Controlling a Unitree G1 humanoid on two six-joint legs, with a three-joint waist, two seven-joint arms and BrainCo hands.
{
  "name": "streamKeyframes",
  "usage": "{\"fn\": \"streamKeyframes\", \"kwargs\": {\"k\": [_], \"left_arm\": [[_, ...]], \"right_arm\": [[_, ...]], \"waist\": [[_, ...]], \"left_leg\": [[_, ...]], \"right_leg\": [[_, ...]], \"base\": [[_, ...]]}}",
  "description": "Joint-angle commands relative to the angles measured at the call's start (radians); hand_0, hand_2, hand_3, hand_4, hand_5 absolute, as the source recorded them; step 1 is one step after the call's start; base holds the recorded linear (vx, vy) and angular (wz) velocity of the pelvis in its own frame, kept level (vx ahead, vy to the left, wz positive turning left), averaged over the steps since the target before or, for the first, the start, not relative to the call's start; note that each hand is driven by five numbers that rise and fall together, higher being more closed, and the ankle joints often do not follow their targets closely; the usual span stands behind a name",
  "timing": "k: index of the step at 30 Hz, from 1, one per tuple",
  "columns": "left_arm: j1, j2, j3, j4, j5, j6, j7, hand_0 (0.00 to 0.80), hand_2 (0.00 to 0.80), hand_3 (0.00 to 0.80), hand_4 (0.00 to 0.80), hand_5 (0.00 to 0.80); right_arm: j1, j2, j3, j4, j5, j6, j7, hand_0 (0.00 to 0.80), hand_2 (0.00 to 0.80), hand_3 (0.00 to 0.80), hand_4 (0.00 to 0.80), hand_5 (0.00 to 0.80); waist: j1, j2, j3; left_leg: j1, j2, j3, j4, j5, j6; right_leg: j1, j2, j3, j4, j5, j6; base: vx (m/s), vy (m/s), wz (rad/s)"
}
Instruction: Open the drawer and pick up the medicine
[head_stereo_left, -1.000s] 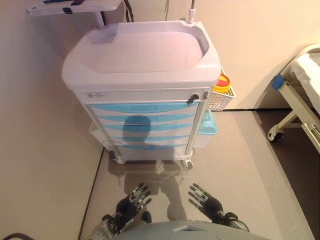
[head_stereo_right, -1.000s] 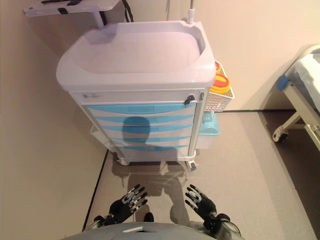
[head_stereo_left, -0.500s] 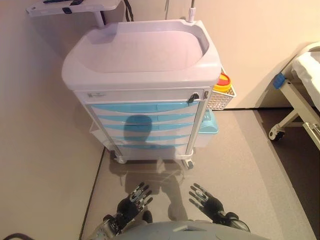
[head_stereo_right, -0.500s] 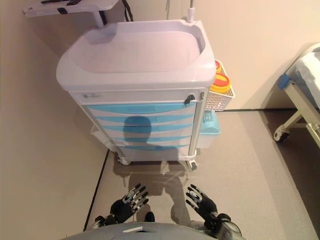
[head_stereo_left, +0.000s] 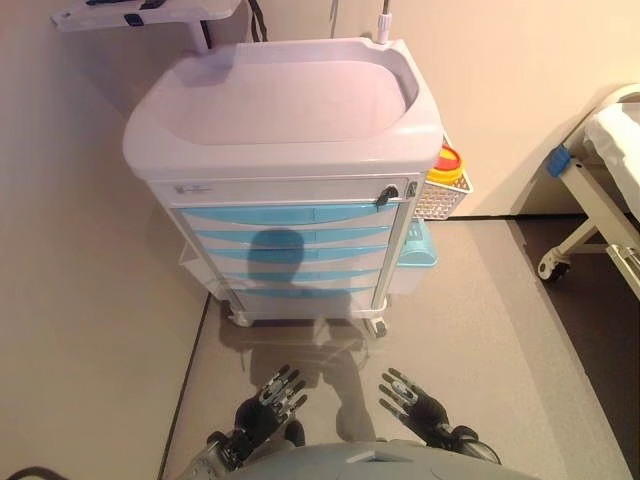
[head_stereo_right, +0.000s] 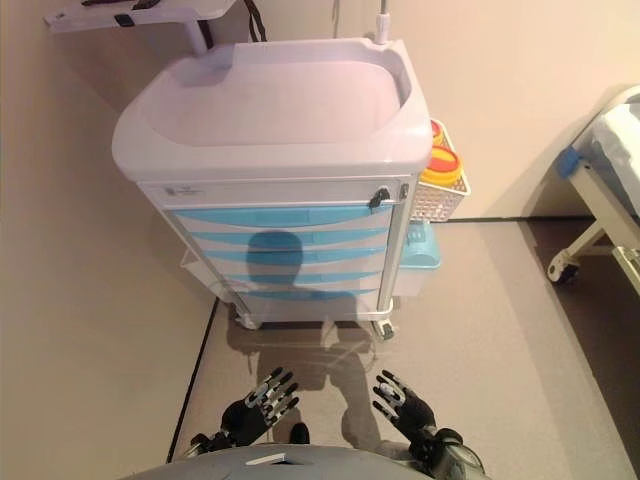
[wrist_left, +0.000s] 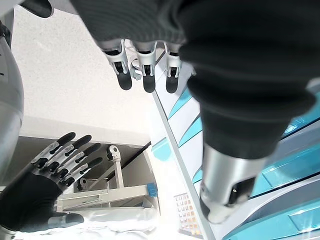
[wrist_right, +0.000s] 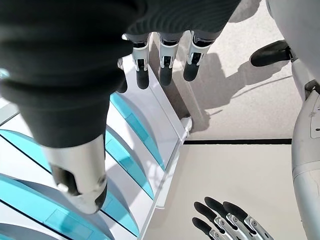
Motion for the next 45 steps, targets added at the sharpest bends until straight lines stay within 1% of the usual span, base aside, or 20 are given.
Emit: {"fn": "streamKeyframes", "kwargs": {"k": [1,5,8,10,14,17,20,24,26,28,32,34,36,37,40,45], "left_arm": [[-0.055,-0.039,0.027,0.022,-0.043,-0.009,-0.045,0.0,0.0,0.0,0.0,0.0],[-0.061,-0.045,0.031,0.014,-0.086,0.008,-0.067,0.0,0.0,0.0,0.0,0.0],[-0.086,-0.057,0.031,0.001,-0.149,0.022,-0.091,0.0,0.0,0.0,0.0,0.0],[-0.097,-0.06,0.033,-0.001,-0.174,0.03,-0.102,0.0,0.0,0.0,0.0,0.0],[-0.12,-0.067,0.051,-0.025,-0.225,0.057,-0.112,0.0,0.0,0.0,0.0,0.0],[-0.16,-0.072,0.06,-0.045,-0.271,0.058,-0.109,0.0,0.0,0.0,0.0,0.0],[-0.197,-0.069,0.061,-0.07,-0.303,0.053,-0.107,0.0,0.0,0.0,0.0,0.0],[-0.266,-0.065,0.048,-0.108,-0.349,0.036,-0.103,0.0,0.0,0.0,0.0,0.0],[-0.296,-0.068,0.045,-0.118,-0.378,0.034,-0.102,0.0,0.0,0.0,0.0,0.0],[-0.323,-0.078,0.046,-0.122,-0.434,0.046,-0.105,0.0,0.0,0.0,0.0,0.0],[-0.372,-0.1,0.06,-0.127,-0.541,0.069,-0.131,0.0,0.0,0.0,0.0,0.0],[-0.39,-0.11,0.067,-0.129,-0.562,0.066,-0.14,0.0,0.0,0.0,0.0,0.0],[-0.413,-0.117,0.067,-0.136,-0.607,0.052,-0.153,0.0,0.0,0.0,0.0,0.0],[-0.421,-0.119,0.069,-0.142,-0.63,0.047,-0.16,0.0,0.0,0.0,0.0,0.0],[-0.451,-0.122,0.081,-0.166,-0.696,0.032,-0.182,0.0,0.0,0.0,0.0,0.0],[-0.491,-0.121,0.097,-0.199,-0.761,-0.007,-0.199,0.0,0.0,0.0,0.0,0.0]], "right_arm": [[-0.029,0.022,0.011,-0.023,-0.002,-0.02,0.031,0.0,0.0,0.0,0.0,0.0],[-0.029,0.008,0.018,-0.034,-0.004,-0.012,0.03,0.0,0.0,0.0,0.0,0.0],[-0.041,-0.014,0.02,-0.055,-0.003,-0.001,0.025,0.0,0.0,0.0,0.0,0.0],[-0.044,-0.021,0.02,-0.057,0.0,0.001,0.023,0.0,0.0,0.0,0.0,0.0],[-0.042,-0.024,0.019,-0.065,-0.008,0.007,0.023,0.0,0.0,0.0,0.0,0.0],[-0.052,-0.024,0.035,-0.082,-0.013,0.005,0.022,0.0,0.0,0.0,0.0,0.0],[-0.062,-0.026,0.048,-0.113,-0.019,0.002,0.007,0.0,0.0,0.0,0.0,0.0],[-0.084,-0.022,0.076,-0.172,0.013,-0.016,-0.026,0.0,0.0,0.0,0.0,0.0],[-0.089,-0.024,0.084,-0.194,0.029,-0.019,-0.032,0.0,0.0,0.0,0.0,0.0],[-0.093,-0.022,0.088,-0.206,0.041,-0.024,-0.037,0.0,0.0,0.0,0.0,0.0],[-0.102,-0.028,0.096,-0.212,0.058,-0.029,-0.028,0.0,0.0,0.0,0.0,0.0],[-0.103,-0.032,0.099,-0.215,0.061,-0.032,-0.023,0.0,0.0,0.0,0.0,0.0],[-0.098,-0.037,0.1,-0.228,0.076,-0.029,-0.022,0.0,0.0,0.0,0.0,0.0],[-0.094,-0.039,0.103,-0.236,0.083,-0.03,-0.023,0.0,0.0,0.0,0.0,0.0],[-0.092,-0.049,0.11,-0.263,0.099,-0.034,-0.027,0.0,0.0,0.0,0.0,0.0],[-0.076,-0.057,0.12,-0.306,0.117,-0.033,-0.038,0.0,0.0,0.0,0.0,0.0]], "waist": [[0.01,-0.01,0.037],[0.006,-0.009,0.061],[0.0,-0.008,0.102],[-0.005,-0.007,0.123],[-0.019,-0.01,0.154],[-0.03,-0.02,0.186],[-0.039,-0.031,0.219],[-0.046,-0.038,0.267],[-0.052,-0.041,0.286],[-0.059,-0.041,0.301],[-0.072,-0.044,0.326],[-0.077,-0.045,0.331],[-0.084,-0.048,0.338],[-0.089,-0.052,0.342],[-0.097,-0.057,0.355],[-0.107,-0.066,0.363]], "left_leg": [[-0.011,-0.033,-0.027,0.007,-0.096,0.0],[-0.041,-0.04,-0.024,0.079,-0.121,0.004],[-0.114,-0.059,-0.021,0.193,-0.153,0.011],[-0.132,-0.062,-0.018,0.22,-0.16,0.016],[-0.153,-0.068,0.002,0.254,-0.176,0.031],[-0.194,-0.068,0.014,0.29,-0.188,0.043],[-0.245,-0.068,0.022,0.336,-0.199,0.054],[-0.35,-0.065,0.024,0.401,-0.205,0.073],[-0.398,-0.065,0.023,0.439,-0.21,0.076],[-0.434,-0.066,0.02,0.468,-0.212,0.08],[-0.492,-0.072,0.015,0.519,-0.221,0.083],[-0.514,-0.075,0.015,0.537,-0.223,0.083],[-0.532,-0.076,0.015,0.557,-0.228,0.086],[-0.531,-0.082,0.011,0.577,-0.256,0.083],[-0.569,-0.083,0.014,0.604,-0.261,0.085],[-0.619,-0.091,0.016,0.655,-0.278,0.093]], "right_leg": [[-0.033,0.003,-0.023,0.085,-0.043,0.001],[-0.059,-0.01,-0.011,0.108,-0.043,-0.006],[-0.113,-0.025,0.007,0.144,-0.038,-0.017],[-0.133,-0.026,0.018,0.161,-0.034,-0.019],[-0.167,-0.026,0.052,0.185,-0.024,-0.011],[-0.217,-0.027,0.084,0.216,-0.021,-0.004],[-0.283,-0.029,0.107,0.278,-0.028,-0.003],[-0.423,-0.01,0.137,0.447,-0.074,-0.015],[-0.479,-0.001,0.145,0.521,-0.101,-0.026],[-0.532,0.007,0.153,0.588,-0.109,-0.031],[-0.597,0.017,0.168,0.655,-0.126,-0.047],[-0.62,0.021,0.172,0.673,-0.129,-0.052],[-0.643,0.026,0.18,0.699,-0.132,-0.056],[-0.644,0.026,0.189,0.72,-0.161,-0.051],[-0.678,0.037,0.199,0.735,-0.165,-0.058],[-0.725,0.049,0.212,0.765,-0.167,-0.064]], "base": [[0.051,0.032,0.0],[0.023,0.059,-0.02],[-0.032,0.084,-0.06],[-0.01,0.059,-0.07],[0.045,0.043,-0.14],[-0.016,0.038,-0.27],[-0.057,0.054,-0.17],[-0.122,0.057,-0.13],[-0.097,0.046,-0.04],[-0.03,0.035,-0.08],[-0.018,0.035,0.0],[0.002,0.033,-0.09],[0.078,0.032,0.0],[0.108,0.03,0.02],[0.037,0.032,-0.06],[0.03,0.028,-0.01]]}}
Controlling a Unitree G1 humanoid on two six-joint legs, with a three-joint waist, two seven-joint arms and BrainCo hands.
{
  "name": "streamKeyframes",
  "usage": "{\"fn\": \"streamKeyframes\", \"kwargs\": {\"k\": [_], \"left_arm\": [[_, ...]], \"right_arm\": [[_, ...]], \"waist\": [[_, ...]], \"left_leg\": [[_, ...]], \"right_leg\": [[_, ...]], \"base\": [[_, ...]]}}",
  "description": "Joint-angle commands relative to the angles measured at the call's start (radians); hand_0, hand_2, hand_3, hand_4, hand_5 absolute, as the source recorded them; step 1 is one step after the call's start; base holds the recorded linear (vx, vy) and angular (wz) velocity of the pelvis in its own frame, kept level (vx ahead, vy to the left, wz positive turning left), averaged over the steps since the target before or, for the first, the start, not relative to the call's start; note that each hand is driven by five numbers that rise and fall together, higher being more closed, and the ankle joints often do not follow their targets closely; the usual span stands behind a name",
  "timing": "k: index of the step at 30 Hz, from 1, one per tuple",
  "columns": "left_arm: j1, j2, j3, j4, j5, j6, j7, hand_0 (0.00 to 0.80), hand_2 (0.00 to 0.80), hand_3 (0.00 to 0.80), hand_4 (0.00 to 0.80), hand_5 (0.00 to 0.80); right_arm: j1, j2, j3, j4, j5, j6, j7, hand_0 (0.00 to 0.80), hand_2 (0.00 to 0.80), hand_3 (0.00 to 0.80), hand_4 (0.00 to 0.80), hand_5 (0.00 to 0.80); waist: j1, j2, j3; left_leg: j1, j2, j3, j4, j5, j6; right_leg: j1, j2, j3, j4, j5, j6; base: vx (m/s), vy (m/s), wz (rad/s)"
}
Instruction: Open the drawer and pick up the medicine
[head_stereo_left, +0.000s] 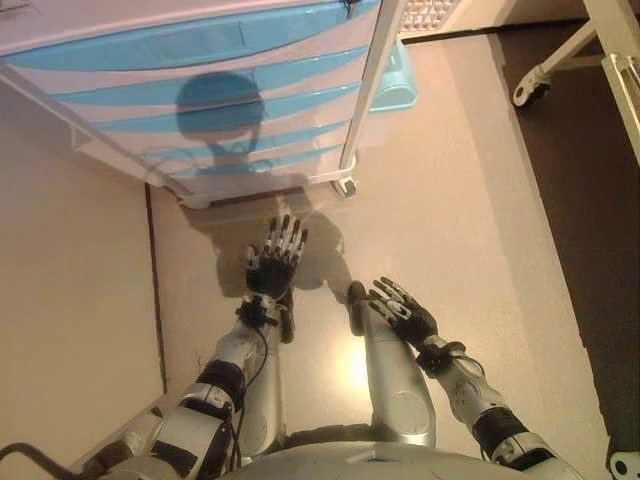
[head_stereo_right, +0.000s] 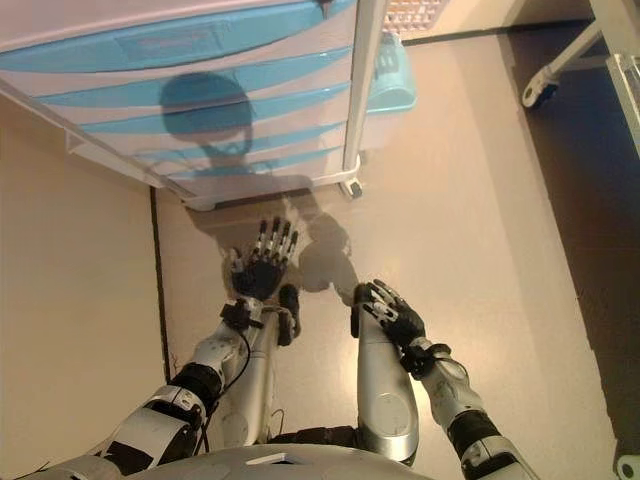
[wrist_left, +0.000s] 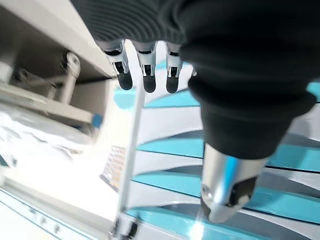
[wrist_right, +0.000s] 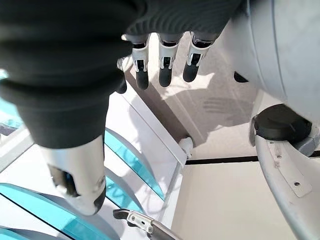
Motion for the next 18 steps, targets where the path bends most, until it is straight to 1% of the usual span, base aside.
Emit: {"fn": "streamKeyframes", "kwargs": {"k": [1,5,10,18], "left_arm": [[-0.003,-0.035,0.028,-0.11,-0.062,-0.037,-0.051,0.0,0.0,0.0,0.0,0.0],[-0.063,-0.01,0.051,-0.128,-0.106,-0.049,-0.045,0.0,0.0,0.0,0.0,0.0],[-0.142,0.03,0.077,-0.149,-0.17,-0.067,-0.047,0.0,0.0,0.0,0.0,0.0],[-0.254,0.09,0.084,-0.163,-0.211,-0.116,-0.022,0.0,0.0,0.0,0.0,0.0]], "right_arm": [[0.127,-0.001,0.077,-0.044,0.025,0.028,-0.01,0.0,0.0,0.0,0.0,0.0],[0.133,-0.014,0.084,-0.058,0.027,0.028,-0.005,0.0,0.0,0.0,0.0,0.0],[0.132,-0.032,0.084,-0.056,0.031,0.031,0.004,0.0,0.0,0.0,0.0,0.0],[0.125,-0.047,0.095,-0.045,0.041,0.016,0.02,0.0,0.0,0.0,0.0,0.0]], "waist": [[-0.017,0.02,-0.018],[-0.029,0.016,-0.013],[-0.045,0.016,-0.009],[-0.061,0.017,-0.007]], "left_leg": [[0.032,-0.064,-0.004,-0.067,-0.07,0.055],[0.002,-0.067,0.006,-0.047,-0.079,0.063],[-0.009,-0.062,0.023,-0.049,-0.082,0.067],[-0.024,-0.056,0.042,-0.061,-0.084,0.067]], "right_leg": [[-0.046,0.062,0.0,0.089,-0.037,-0.052],[-0.082,0.071,0.009,0.101,-0.029,-0.051],[-0.1,0.075,0.02,0.091,-0.014,-0.046],[-0.116,0.076,0.03,0.063,0.002,-0.043]], "base": [[0.033,0.027,-0.08],[0.017,0.034,-0.05],[0.012,0.041,-0.04],[-0.003,0.013,-0.01]]}}
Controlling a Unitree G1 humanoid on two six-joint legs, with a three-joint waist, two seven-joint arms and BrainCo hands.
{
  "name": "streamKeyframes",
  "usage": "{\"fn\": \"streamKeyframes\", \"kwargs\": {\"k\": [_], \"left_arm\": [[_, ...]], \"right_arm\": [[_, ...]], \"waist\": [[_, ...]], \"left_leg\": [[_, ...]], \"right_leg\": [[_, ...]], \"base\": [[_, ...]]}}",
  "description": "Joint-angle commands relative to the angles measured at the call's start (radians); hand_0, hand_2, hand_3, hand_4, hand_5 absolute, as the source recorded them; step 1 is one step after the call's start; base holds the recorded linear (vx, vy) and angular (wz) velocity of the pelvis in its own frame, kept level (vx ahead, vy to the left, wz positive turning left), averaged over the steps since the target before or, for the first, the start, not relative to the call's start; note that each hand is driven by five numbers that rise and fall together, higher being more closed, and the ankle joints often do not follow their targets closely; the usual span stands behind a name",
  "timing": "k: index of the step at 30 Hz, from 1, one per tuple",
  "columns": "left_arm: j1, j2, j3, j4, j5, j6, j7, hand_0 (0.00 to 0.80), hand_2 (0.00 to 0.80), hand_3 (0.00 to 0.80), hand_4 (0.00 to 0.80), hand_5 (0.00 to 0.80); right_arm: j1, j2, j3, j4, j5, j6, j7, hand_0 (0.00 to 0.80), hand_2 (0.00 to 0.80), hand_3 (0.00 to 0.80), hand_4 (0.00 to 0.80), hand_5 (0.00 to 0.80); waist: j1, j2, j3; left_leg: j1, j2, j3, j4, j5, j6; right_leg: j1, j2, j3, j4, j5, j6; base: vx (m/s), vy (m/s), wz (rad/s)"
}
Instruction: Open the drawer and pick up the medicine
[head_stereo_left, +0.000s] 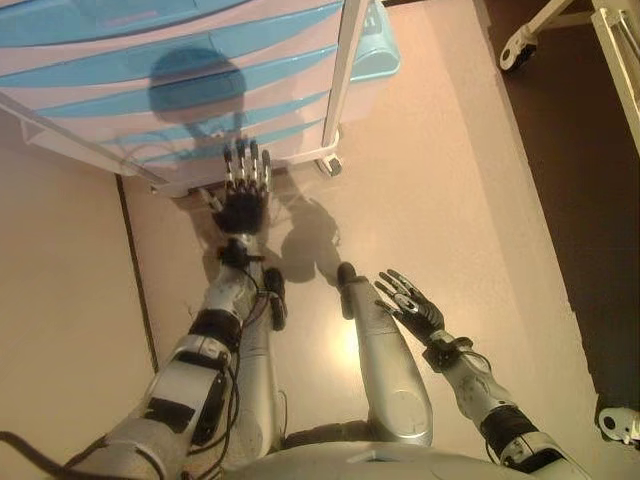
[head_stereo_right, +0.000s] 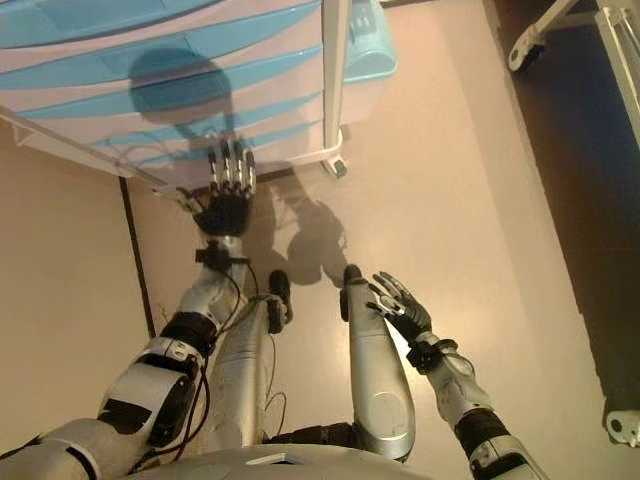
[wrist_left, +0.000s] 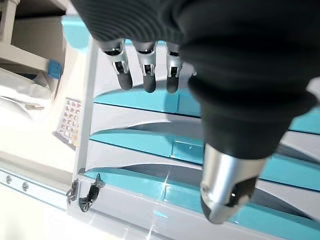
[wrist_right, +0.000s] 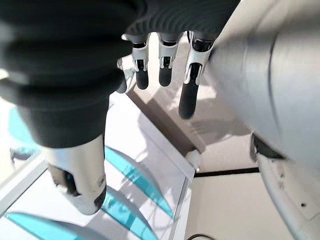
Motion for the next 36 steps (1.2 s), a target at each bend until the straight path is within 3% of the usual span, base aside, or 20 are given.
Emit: {"fn": "streamKeyframes", "kwargs": {"k": [1,13,21,29,36], "left_arm": [[-0.037,0.006,0.005,-0.084,-0.022,-0.038,-0.021,0.0,0.0,0.0,0.0,0.0],[-0.159,0.06,0.001,-0.055,-0.023,-0.084,0.01,0.0,0.0,0.0,0.0,0.0],[-0.213,0.095,0.04,-0.021,-0.045,-0.094,0.008,0.0,0.0,0.0,0.0,0.0],[-0.213,0.108,0.019,-0.007,-0.025,-0.106,0.03,0.0,0.0,0.0,0.0,0.0],[-0.156,0.09,0.022,0.043,-0.012,-0.065,0.022,0.0,0.0,0.0,0.0,0.0]], "right_arm": [[0.122,-0.005,0.092,-0.014,-0.001,0.012,0.025,0.0,0.0,0.0,0.0,0.0],[0.118,-0.018,0.105,0.013,-0.017,-0.012,0.04,0.0,0.0,0.0,0.0,0.0],[0.117,-0.015,0.11,0.051,-0.014,-0.033,0.066,0.0,0.0,0.0,0.0,0.0],[0.115,-0.02,0.105,0.039,-0.011,-0.024,0.067,0.0,0.0,0.0,0.0,0.0],[0.11,-0.013,0.113,0.028,-0.009,-0.025,0.057,0.0,0.0,0.0,0.0,0.0]], "waist": [[-0.008,0.031,-0.02],[-0.03,0.033,-0.019],[-0.033,0.032,-0.019],[-0.031,0.036,-0.019],[-0.022,0.038,-0.019]], "left_leg": [[0.067,-0.057,0.045,-0.11,-0.078,0.072],[0.065,-0.054,0.064,-0.124,-0.084,0.075],[0.065,-0.051,0.065,-0.124,-0.091,0.078],[0.054,-0.055,0.061,-0.128,-0.087,0.076],[0.047,-0.054,0.058,-0.144,-0.078,0.077]], "right_leg": [[-0.018,0.047,-0.007,0.017,0.001,-0.044],[-0.031,0.046,0.001,0.006,0.012,-0.044],[-0.031,0.048,0.002,0.0,0.013,-0.046],[-0.037,0.051,-0.002,-0.005,0.012,-0.049],[-0.044,0.054,-0.006,-0.01,0.012,-0.047]], "base": [[0.0,0.0,0.0],[0.0,0.017,-0.01],[0.0,0.0,0.0],[0.0,0.0,0.0],[0.0,0.0,0.0]]}}
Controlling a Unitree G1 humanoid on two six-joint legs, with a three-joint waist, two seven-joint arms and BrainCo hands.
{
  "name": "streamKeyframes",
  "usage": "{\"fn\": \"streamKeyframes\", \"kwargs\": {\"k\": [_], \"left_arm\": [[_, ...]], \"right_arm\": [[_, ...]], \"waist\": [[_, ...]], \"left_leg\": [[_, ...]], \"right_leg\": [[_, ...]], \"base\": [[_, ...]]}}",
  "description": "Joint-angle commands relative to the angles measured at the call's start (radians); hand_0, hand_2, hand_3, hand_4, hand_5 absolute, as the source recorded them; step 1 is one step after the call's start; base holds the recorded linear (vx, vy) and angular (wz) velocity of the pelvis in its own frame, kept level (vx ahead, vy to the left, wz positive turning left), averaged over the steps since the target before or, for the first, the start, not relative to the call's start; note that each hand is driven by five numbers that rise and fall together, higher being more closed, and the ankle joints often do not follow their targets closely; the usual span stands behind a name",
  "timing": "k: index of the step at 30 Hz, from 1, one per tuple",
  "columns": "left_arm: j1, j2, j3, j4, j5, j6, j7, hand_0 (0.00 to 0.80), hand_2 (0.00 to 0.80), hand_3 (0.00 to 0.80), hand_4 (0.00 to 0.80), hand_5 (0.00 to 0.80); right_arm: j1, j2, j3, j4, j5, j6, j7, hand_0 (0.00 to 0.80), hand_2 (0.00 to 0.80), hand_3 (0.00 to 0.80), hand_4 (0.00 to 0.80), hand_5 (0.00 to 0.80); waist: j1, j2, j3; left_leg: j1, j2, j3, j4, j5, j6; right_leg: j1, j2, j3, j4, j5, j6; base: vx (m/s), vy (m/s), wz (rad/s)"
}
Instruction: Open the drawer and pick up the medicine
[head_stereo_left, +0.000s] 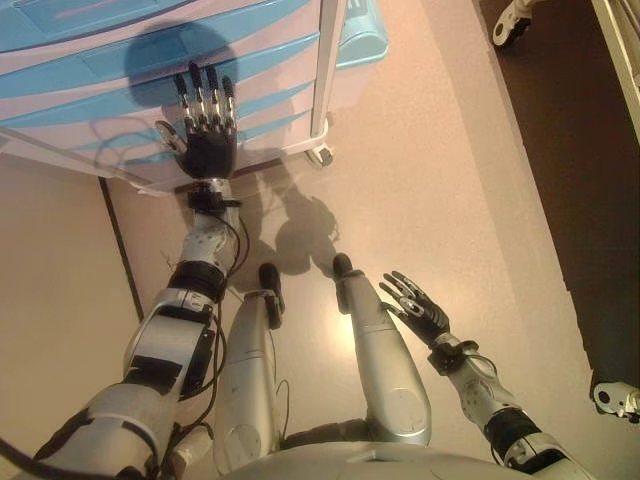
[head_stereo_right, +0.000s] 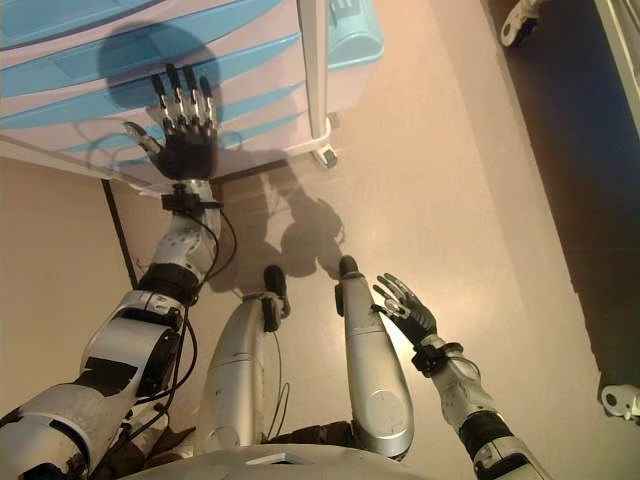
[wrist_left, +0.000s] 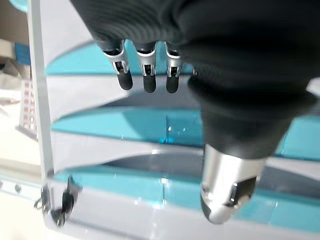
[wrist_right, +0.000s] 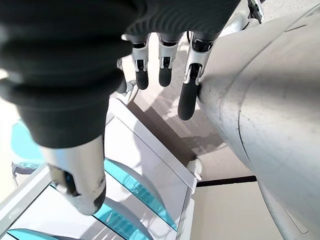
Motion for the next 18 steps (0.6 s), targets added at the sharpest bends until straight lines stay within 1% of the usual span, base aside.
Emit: {"fn": "streamKeyframes", "kwargs": {"k": [1,6,10,18], "left_arm": [[0.025,0.003,0.004,-0.003,0.029,0.029,-0.023,0.0,0.0,0.0,0.0,0.0],[0.058,-0.009,0.01,0.048,0.043,0.041,-0.031,0.0,0.0,0.0,0.0,0.0],[0.053,0.006,0.03,0.093,0.043,0.057,-0.028,0.0,0.0,0.0,0.0,0.0],[0.044,0.027,0.058,0.12,0.0,0.068,-0.045,0.0,0.0,0.0,0.0,0.0]], "right_arm": [[0.109,-0.002,0.103,-0.012,-0.012,0.028,0.013,0.0,0.0,0.0,0.0,0.0],[0.109,0.001,0.099,-0.02,-0.014,0.034,0.015,0.0,0.0,0.0,0.0,0.0],[0.103,0.002,0.103,-0.02,-0.01,0.039,0.017,0.0,0.0,0.0,0.0,0.0],[0.104,0.007,0.107,-0.017,-0.015,0.04,0.02,0.0,0.0,0.0,0.0,0.0]], "waist": [[0.002,0.036,-0.02],[0.003,0.032,-0.02],[0.004,0.028,-0.02],[0.004,0.022,-0.02]], "left_leg": [[0.073,-0.056,0.045,-0.133,-0.072,0.078],[0.066,-0.049,0.049,-0.135,-0.07,0.079],[0.056,-0.045,0.05,-0.131,-0.07,0.079],[0.049,-0.042,0.049,-0.121,-0.076,0.084]], "right_leg": [[-0.01,0.05,-0.022,-0.004,0.014,-0.046],[-0.016,0.051,-0.026,-0.002,0.019,-0.042],[-0.025,0.053,-0.027,-0.001,0.023,-0.038],[-0.033,0.059,-0.025,0.005,0.029,-0.033]], "base": [[-0.033,-0.018,0.0],[0.0,0.0,0.0],[0.0,0.0,0.0],[0.0,0.0,0.0]]}}
